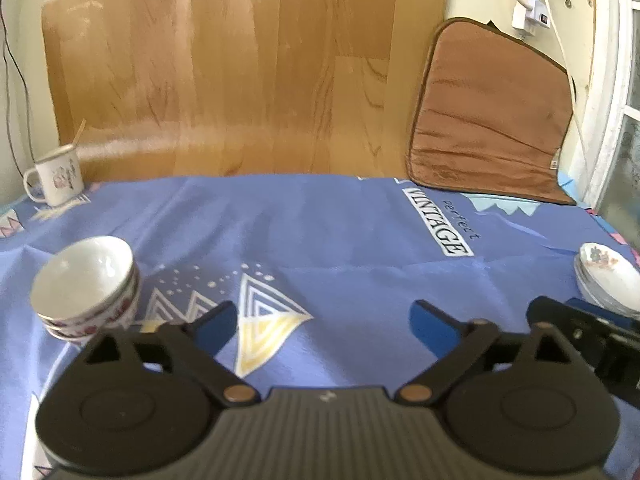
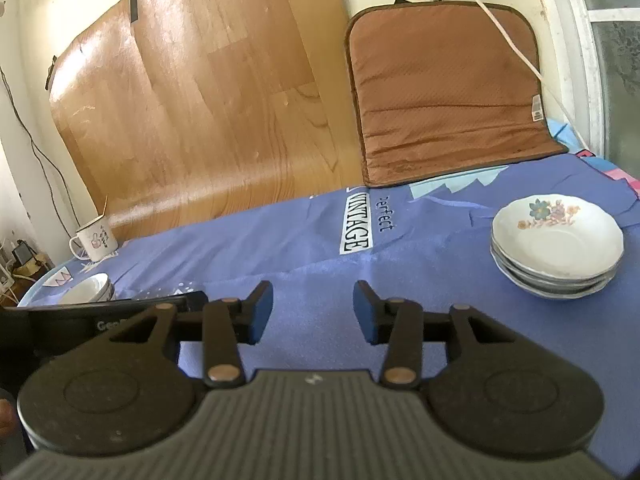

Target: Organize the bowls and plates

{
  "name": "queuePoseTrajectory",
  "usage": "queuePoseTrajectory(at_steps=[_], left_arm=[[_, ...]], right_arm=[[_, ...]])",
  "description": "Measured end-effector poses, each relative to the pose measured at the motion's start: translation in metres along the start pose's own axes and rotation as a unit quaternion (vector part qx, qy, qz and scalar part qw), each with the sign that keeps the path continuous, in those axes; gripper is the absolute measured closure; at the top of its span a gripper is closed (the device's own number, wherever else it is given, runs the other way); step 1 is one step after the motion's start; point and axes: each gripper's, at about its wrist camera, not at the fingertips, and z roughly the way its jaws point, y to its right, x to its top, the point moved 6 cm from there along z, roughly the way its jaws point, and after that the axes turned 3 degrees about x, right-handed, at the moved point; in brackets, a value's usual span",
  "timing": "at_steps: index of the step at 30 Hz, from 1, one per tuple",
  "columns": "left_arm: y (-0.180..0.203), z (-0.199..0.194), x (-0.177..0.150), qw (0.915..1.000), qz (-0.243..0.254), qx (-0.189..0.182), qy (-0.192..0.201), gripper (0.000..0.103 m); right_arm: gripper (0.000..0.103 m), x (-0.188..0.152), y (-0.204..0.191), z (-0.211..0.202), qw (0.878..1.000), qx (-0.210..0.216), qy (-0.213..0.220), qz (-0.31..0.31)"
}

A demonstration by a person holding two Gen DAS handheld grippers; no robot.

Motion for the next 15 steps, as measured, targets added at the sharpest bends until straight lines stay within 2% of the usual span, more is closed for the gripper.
queuePoseTrajectory(at_steps=[1, 11, 15], left_arm=[[-0.0002, -0.0008, -0.0001, 1.0, 0.002, 0.003, 0.002, 0.001], [-0.0043, 0.0006, -0.0036, 0.9994, 0.013, 0.033, 0.001, 0.0], [-0.0049, -0.0025, -0.0045, 0.9994, 0.016, 0.029, 0.005, 0.0]], right_arm=[[0.052, -0.0007, 0.0005, 0.0003, 1.0, -0.002, 0.0, 0.002], [0.049, -0.0023, 0.0017, 0.0, 1.0, -0.01, 0.001, 0.013], [0.048, -0.0033, 0.0003, -0.0002, 1.0, -0.013, 0.002, 0.014]])
